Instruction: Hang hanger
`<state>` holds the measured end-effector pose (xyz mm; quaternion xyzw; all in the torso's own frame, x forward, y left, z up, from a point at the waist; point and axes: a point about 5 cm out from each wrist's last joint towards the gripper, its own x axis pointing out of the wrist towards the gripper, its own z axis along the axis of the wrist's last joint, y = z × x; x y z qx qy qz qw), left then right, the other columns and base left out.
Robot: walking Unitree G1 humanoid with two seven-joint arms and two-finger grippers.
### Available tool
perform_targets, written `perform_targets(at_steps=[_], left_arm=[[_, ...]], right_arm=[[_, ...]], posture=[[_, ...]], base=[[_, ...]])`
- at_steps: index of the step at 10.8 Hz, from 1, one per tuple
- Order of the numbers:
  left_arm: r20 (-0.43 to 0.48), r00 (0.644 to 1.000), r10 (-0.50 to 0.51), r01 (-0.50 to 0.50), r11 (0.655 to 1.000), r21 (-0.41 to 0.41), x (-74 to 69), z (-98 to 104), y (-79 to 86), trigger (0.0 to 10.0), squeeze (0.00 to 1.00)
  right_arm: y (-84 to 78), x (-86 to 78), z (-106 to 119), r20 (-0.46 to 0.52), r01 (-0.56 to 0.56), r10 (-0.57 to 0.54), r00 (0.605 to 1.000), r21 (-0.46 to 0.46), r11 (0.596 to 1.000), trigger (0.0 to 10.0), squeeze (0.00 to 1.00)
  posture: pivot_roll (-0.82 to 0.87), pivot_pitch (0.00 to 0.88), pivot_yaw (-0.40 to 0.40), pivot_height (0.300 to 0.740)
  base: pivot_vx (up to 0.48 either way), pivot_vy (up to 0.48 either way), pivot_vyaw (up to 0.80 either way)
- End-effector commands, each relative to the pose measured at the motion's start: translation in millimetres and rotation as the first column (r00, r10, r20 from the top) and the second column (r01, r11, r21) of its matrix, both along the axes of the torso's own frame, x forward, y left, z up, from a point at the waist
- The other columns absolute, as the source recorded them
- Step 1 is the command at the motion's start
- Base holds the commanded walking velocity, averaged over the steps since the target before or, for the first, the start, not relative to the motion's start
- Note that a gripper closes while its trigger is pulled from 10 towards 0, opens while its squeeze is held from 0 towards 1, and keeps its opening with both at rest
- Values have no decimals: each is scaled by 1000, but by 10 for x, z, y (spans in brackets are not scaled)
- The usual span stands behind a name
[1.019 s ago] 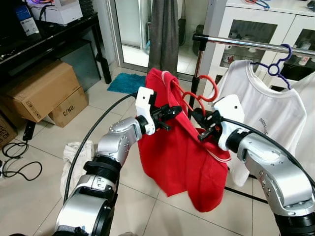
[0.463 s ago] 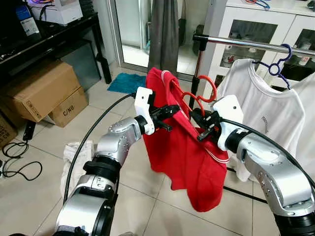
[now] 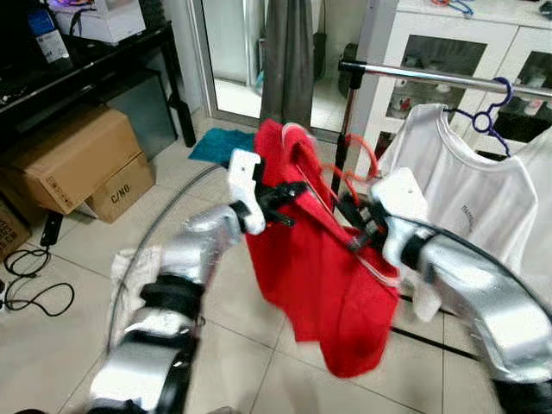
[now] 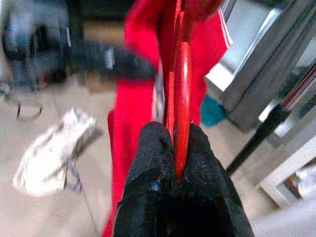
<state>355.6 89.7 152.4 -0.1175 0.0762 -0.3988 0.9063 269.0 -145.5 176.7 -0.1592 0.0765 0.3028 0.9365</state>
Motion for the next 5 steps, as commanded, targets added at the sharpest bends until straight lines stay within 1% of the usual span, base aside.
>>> perform_targets(at_steps=[1, 2, 3, 4, 5], left_arm=[[68, 998, 18, -18, 1000, 13, 28, 184, 85, 0, 0], [110, 994, 29, -29, 1000, 2, 23, 368, 186, 0, 0], [124, 992, 26, -25, 1000, -7, 12, 431, 206, 0, 0], [157, 985, 71, -76, 997, 26, 28, 498, 281, 0, 0], [167, 975, 146, -157, 986, 55, 74, 496, 369, 0, 0]], right_arm=[[-38, -50, -49, -37, -14, 13, 999, -35, 999, 0, 0], [-198, -91, -149, -102, -13, 1, 995, -118, 993, 0, 0], [-243, -103, -162, -113, -15, 0, 994, -135, 991, 0, 0], [-327, -128, -93, -89, -38, 28, 996, -112, 993, 0, 0], [-362, -178, -13, -70, -82, 77, 995, -75, 994, 0, 0]], posture=[[-30, 0, 52, 740], [-27, 0, 52, 740], [-27, 0, 52, 740], [-24, 0, 49, 740], [-24, 0, 49, 740]], base=[[0, 0, 0], [0, 0, 0], [0, 0, 0], [0, 0, 0], [0, 0, 0]])
